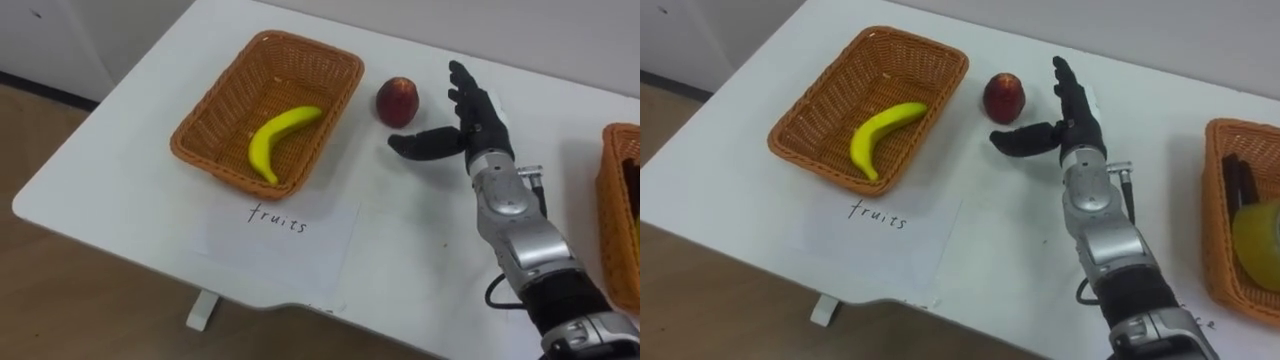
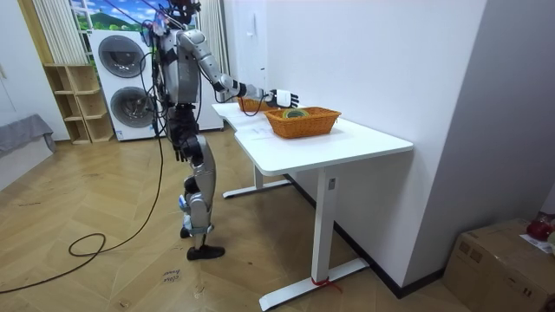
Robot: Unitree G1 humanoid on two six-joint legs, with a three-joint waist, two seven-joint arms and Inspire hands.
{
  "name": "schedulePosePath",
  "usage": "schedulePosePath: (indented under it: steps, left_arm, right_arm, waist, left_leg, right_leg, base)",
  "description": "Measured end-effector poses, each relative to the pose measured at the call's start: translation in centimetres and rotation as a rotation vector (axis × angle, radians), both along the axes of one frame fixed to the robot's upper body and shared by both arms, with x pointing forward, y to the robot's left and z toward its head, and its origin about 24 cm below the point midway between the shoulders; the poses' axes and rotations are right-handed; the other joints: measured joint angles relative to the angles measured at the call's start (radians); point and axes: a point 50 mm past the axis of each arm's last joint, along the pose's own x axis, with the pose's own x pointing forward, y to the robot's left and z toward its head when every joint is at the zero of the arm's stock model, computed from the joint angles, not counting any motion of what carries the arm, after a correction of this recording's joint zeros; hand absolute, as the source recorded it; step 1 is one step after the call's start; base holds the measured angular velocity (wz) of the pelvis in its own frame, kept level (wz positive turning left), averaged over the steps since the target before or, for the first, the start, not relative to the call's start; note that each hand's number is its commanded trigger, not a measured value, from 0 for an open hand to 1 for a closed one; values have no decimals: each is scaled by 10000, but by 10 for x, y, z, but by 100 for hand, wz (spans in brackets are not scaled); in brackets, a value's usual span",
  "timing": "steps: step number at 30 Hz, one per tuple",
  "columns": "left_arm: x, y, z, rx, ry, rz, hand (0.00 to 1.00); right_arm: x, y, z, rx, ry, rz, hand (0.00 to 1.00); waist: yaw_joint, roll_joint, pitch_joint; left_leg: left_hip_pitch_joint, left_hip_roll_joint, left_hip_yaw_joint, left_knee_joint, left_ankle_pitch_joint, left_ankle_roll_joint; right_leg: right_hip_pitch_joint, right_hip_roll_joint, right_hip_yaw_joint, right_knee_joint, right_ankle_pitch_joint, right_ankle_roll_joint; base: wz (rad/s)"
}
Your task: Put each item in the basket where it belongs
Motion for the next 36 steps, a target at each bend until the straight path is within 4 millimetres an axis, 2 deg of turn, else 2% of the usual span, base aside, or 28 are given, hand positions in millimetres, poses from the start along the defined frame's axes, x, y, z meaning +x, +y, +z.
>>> schedulePosePath:
  steps: [4, 12, 17, 36]
  left_arm:
    - [0, 0, 0, 5, 37, 13, 0]
    - [1, 0, 0, -77, 25, 11, 0]
    - [4, -2, -2, -196, 79, -6, 0]
    - [17, -5, -3, -350, 136, -142, 0]
  right_arm:
    - [0, -2, -5, 217, 309, -14, 0]
    - [10, -4, -2, 76, 457, -145, 0]
    - [14, -5, -1, -342, 518, -261, 0]
    - [17, -10, 5, -1249, -118, -481, 0]
  waist:
    - [13, -28, 23]
    - [4, -46, 45]
    - [44, 58, 113]
    - [409, 133, 107]
  left_leg:
    - [9, -2, 1, -1, 9, 13]
    - [-151, -31, -19, 52, 26, 39]
    - [-234, -31, -49, 87, 25, 39]
    - [-859, -10, -52, 291, 44, 34]
  right_leg:
    - [-60, -78, -7, 74, -2, 4]
    - [-181, -127, -96, 87, -2, 4]
    - [-203, -114, -168, 87, -2, 3]
    - [-759, -45, -186, 117, 43, -45]
  base:
    - [0]
    - [2]
    - [4]
    - [-1]
